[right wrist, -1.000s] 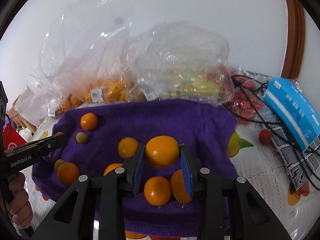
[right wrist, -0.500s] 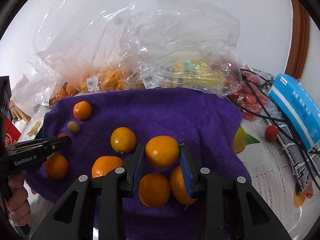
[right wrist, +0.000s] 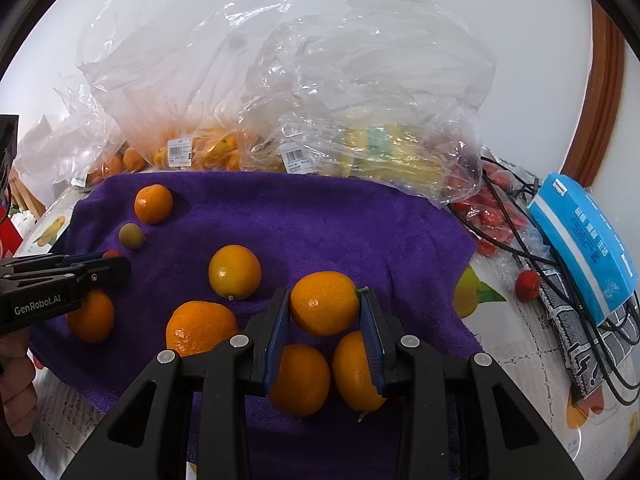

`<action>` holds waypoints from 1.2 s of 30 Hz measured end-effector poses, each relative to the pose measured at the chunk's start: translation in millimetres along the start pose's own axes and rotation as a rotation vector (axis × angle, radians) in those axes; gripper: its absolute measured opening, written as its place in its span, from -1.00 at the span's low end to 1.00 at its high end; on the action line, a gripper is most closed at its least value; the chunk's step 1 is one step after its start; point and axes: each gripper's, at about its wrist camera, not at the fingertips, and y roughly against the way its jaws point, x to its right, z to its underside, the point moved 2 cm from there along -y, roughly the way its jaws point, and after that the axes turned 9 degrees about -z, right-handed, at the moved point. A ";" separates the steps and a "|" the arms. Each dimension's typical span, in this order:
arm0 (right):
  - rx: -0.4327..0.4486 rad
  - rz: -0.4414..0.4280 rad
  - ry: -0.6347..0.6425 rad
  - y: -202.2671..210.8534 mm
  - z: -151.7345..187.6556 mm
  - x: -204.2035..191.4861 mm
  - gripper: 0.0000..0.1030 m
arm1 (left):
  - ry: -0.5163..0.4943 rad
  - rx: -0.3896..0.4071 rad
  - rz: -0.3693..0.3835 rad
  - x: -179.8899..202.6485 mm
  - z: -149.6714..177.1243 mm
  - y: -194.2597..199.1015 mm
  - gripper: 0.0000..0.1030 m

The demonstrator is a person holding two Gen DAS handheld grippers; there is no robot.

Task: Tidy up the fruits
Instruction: 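Lower both fruits onto the towel among the other fruits, then open both tools to release the fruits onto the towel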

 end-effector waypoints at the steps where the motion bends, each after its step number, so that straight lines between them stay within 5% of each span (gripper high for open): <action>1: 0.002 0.000 -0.004 0.8 0.2 1.0 -0.32 | 0.002 0.002 -0.002 -0.6 0.1 -0.1 -0.49; 36: 0.060 -0.037 -0.109 24.5 4.4 9.5 -0.05 | 0.007 0.099 0.053 9.0 9.5 26.0 0.09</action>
